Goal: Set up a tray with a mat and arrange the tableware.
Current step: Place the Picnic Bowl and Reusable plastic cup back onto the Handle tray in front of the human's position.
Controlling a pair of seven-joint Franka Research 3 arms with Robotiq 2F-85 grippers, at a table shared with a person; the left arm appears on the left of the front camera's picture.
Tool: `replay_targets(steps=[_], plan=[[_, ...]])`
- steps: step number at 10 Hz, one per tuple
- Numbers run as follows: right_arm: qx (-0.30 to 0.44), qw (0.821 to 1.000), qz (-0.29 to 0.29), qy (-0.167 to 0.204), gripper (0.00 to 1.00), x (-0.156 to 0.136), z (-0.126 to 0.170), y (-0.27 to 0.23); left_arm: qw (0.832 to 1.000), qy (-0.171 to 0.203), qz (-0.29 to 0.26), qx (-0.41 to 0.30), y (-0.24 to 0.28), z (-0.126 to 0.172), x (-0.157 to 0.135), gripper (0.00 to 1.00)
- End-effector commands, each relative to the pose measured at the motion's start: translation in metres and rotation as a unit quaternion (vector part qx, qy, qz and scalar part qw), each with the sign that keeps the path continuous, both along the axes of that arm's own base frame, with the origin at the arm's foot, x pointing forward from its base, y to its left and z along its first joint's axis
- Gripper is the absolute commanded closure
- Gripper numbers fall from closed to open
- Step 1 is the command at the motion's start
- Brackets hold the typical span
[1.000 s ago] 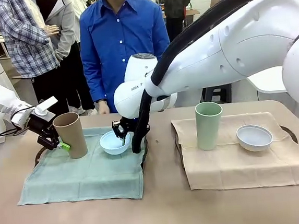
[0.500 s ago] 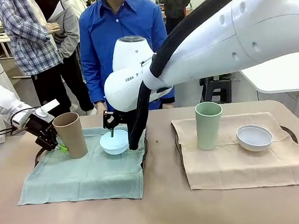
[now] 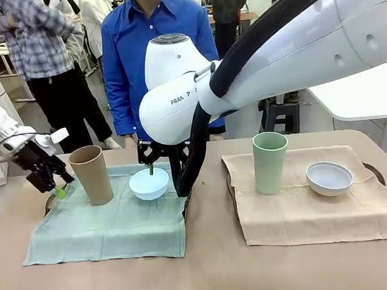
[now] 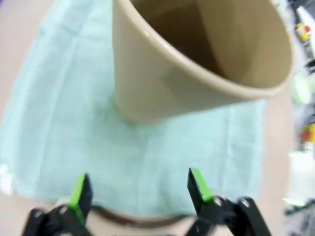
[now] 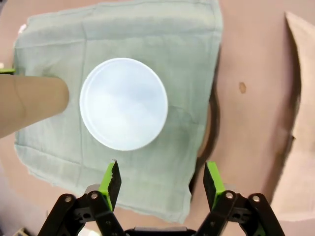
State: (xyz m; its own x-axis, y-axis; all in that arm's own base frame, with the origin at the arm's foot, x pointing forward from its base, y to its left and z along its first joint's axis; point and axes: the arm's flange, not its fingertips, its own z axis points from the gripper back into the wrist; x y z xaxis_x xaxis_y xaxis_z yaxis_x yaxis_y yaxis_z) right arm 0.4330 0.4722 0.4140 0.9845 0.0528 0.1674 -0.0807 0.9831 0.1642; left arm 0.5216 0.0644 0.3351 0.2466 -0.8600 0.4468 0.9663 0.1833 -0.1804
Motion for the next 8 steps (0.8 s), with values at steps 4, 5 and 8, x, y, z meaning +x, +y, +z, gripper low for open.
replay_targets(steps=[4,5,8], plan=[[-0.049,0.995,-0.088,0.014,0.13,-0.031,0.041,-0.046,0.974,0.075,0.115,0.180,-0.019,0.094,-0.046,0.00],[-0.068,0.993,-0.098,0.010,0.13,-0.043,0.057,-0.055,0.963,0.073,0.142,0.217,-0.022,0.115,-0.057,0.00],[-0.079,0.993,-0.088,0.001,0.13,-0.071,0.107,-0.074,0.914,0.044,0.245,0.321,-0.040,0.160,-0.062,0.00]])
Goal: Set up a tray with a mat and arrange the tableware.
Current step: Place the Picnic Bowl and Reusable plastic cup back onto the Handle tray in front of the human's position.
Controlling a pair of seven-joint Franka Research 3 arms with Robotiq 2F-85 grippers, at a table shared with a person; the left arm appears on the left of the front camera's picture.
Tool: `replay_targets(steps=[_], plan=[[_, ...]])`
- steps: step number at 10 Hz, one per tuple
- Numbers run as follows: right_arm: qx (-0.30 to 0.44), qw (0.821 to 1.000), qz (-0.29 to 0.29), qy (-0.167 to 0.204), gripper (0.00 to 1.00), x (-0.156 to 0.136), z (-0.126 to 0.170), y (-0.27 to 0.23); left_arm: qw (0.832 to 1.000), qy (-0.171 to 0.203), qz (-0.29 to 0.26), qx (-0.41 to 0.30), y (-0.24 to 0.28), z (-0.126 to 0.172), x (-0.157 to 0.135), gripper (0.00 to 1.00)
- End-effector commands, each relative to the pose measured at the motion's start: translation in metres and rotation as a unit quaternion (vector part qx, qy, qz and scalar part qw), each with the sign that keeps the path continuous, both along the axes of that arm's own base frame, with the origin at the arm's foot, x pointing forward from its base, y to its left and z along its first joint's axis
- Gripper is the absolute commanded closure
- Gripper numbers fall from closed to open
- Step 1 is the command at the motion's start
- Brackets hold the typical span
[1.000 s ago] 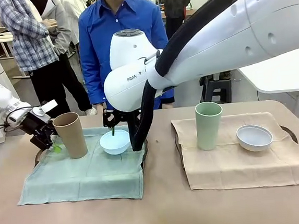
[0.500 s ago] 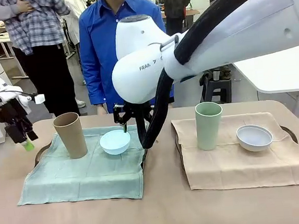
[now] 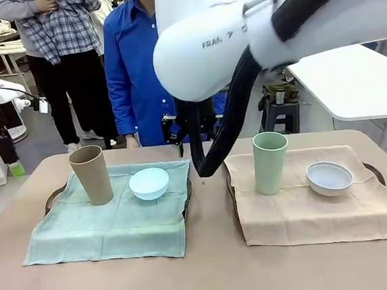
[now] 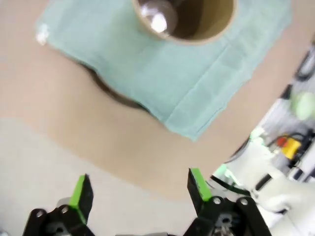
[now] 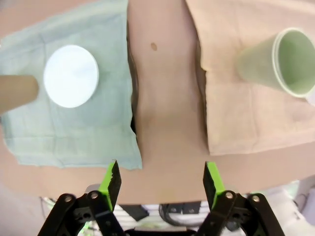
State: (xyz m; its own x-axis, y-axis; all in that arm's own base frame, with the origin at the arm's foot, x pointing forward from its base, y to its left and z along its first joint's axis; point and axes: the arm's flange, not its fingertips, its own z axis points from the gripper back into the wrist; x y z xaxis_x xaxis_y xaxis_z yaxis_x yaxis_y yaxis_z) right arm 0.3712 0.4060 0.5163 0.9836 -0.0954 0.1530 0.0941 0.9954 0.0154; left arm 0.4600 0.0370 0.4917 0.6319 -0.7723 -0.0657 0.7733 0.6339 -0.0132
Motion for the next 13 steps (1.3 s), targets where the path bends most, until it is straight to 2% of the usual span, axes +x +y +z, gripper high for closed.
replay_targets(steps=[1,3,4,5,6,7,8,13], plan=[[-0.014,1.000,-0.008,-0.016,0.13,-0.017,0.020,-0.008,0.994,-0.008,0.072,0.079,-0.022,0.021,0.001,0.00],[-0.016,1.000,-0.004,-0.020,0.13,-0.027,0.042,-0.002,0.994,-0.029,0.081,0.069,-0.043,0.051,0.000,0.00],[-0.009,1.000,0.004,-0.021,0.13,-0.033,0.053,0.003,0.995,-0.058,0.075,0.034,-0.051,0.075,-0.005,0.00],[-0.006,1.000,0.009,-0.017,0.13,-0.036,0.059,0.005,0.994,-0.069,0.085,-0.018,-0.053,0.098,-0.011,0.00],[-0.001,1.000,0.009,-0.010,0.13,-0.032,0.061,0.004,0.993,-0.060,0.091,-0.054,-0.054,0.114,-0.015,0.00],[-0.007,1.000,0.012,-0.024,0.13,-0.036,0.056,0.004,0.991,-0.060,0.072,-0.095,-0.049,0.122,-0.024,0.00],[-0.007,1.000,0.012,-0.024,0.13,-0.036,0.056,0.004,0.994,-0.067,0.085,-0.008,-0.060,0.102,-0.011,0.00],[-0.007,1.000,0.012,-0.024,0.13,-0.036,0.056,0.004,0.994,-0.067,0.085,-0.008,-0.060,0.102,-0.011,0.00]])
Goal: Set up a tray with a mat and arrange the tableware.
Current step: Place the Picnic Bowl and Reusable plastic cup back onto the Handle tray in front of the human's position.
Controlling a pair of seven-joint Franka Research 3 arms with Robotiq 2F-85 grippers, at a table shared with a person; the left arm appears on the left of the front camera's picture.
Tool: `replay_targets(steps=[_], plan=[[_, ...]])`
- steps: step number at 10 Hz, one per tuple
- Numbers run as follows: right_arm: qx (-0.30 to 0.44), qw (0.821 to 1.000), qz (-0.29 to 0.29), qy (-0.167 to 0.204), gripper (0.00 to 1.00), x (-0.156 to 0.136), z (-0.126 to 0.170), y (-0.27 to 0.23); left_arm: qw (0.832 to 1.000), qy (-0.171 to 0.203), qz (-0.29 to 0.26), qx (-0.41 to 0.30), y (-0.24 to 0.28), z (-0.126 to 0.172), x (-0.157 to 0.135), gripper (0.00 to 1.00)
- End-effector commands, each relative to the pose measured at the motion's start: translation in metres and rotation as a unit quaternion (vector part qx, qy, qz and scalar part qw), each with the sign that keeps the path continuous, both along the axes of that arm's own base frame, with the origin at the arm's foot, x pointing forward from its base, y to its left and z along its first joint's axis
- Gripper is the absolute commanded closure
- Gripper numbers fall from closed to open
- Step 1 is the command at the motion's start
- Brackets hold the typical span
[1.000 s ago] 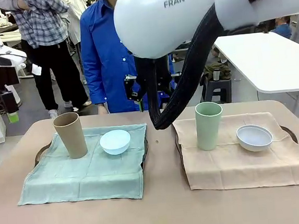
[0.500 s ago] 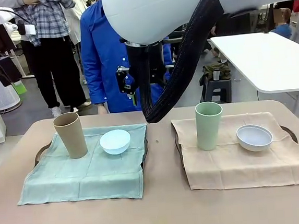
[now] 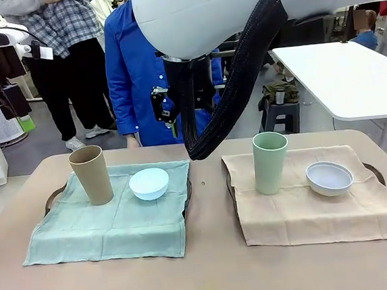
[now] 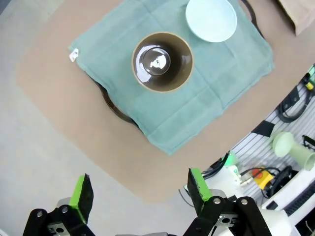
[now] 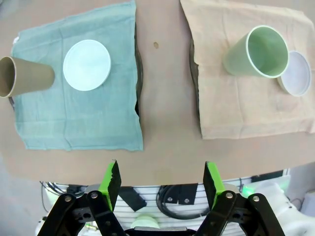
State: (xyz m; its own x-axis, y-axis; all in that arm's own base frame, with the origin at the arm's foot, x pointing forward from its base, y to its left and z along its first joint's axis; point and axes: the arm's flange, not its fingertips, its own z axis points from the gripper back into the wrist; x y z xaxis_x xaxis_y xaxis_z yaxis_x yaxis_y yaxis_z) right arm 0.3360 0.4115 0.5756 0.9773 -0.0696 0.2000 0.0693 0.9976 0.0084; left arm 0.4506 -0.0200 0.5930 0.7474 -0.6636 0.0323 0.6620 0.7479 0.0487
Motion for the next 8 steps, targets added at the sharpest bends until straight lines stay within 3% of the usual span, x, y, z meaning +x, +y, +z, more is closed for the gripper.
replay_targets(steps=[1,5,6,7,8], plan=[[-0.001,1.000,0.000,0.000,0.13,0.000,-0.003,-0.002,1.000,-0.010,0.007,0.006,-0.003,0.001,-0.002,0.00],[-0.001,1.000,0.000,0.000,0.13,0.000,-0.003,-0.002,1.000,-0.001,0.000,0.000,0.000,0.001,0.000,0.00],[0.000,1.000,0.000,0.000,0.13,0.000,0.000,0.000,1.000,0.003,0.028,-0.008,-0.017,0.011,-0.014,0.00],[0.029,0.999,0.029,0.011,0.13,-0.006,0.002,-0.024,0.997,0.015,0.074,-0.003,-0.028,0.008,-0.032,0.00],[0.050,0.998,0.034,0.018,0.13,-0.012,0.007,-0.054,0.991,0.043,0.115,-0.046,-0.029,0.005,-0.047,0.00]])
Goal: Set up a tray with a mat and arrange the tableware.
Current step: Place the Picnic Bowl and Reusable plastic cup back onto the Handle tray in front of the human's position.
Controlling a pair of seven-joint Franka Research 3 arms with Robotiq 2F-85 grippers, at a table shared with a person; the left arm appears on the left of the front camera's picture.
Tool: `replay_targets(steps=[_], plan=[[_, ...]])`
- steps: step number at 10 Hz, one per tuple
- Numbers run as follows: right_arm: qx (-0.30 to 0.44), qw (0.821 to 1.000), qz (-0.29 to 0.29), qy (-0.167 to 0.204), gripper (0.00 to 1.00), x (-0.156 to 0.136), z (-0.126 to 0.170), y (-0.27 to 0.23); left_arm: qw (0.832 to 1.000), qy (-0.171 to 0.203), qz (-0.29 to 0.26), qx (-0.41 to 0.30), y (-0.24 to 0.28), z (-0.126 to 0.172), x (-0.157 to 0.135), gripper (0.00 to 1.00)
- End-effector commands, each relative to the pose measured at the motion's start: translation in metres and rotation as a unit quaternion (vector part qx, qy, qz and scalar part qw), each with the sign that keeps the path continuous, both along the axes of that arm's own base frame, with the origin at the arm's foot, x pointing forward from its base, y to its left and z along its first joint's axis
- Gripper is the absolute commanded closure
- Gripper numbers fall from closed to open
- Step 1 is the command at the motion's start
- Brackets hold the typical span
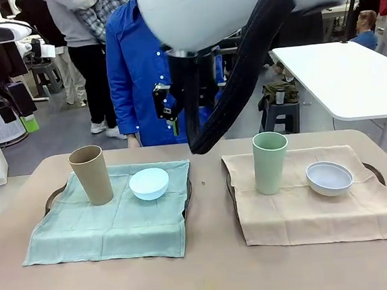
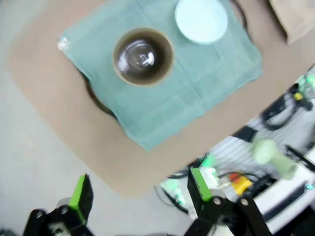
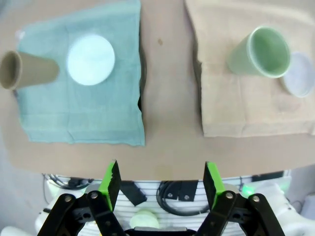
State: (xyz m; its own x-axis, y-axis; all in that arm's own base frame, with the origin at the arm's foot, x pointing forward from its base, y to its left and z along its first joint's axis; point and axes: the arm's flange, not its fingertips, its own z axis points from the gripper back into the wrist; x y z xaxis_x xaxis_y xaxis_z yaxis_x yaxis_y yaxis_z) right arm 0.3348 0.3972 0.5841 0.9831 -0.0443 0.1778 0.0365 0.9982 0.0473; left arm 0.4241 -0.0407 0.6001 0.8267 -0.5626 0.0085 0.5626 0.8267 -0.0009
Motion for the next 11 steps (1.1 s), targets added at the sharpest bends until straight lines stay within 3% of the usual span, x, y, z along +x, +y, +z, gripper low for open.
replay_targets(steps=[1,3,5,6,7,9,11], plan=[[0.039,0.999,0.029,0.005,0.13,-0.017,0.001,-0.069,0.994,0.031,0.087,-0.062,-0.008,-0.006,-0.033,0.00],[0.067,0.997,0.034,-0.001,0.13,-0.028,-0.001,-0.112,0.987,0.042,0.125,-0.086,-0.010,-0.020,-0.033,0.00],[0.164,0.986,0.022,-0.034,0.13,-0.043,-0.002,-0.158,0.974,0.043,0.129,-0.179,-0.007,-0.021,-0.026,0.00],[0.205,0.977,0.014,-0.048,0.13,-0.055,-0.005,-0.181,0.965,0.025,0.128,-0.226,0.001,-0.018,-0.025,0.00],[0.250,0.966,0.007,-0.069,0.13,-0.066,-0.005,-0.207,0.952,0.012,0.127,-0.278,0.014,-0.018,-0.022,0.00],[0.294,0.952,-0.035,-0.083,0.13,-0.080,-0.004,-0.250,0.917,0.055,0.125,-0.374,0.047,-0.027,-0.015,0.00],[0.322,0.938,-0.080,-0.097,0.13,-0.092,0.006,-0.293,0.886,0.074,0.135,-0.438,0.079,-0.040,-0.019,0.00]])
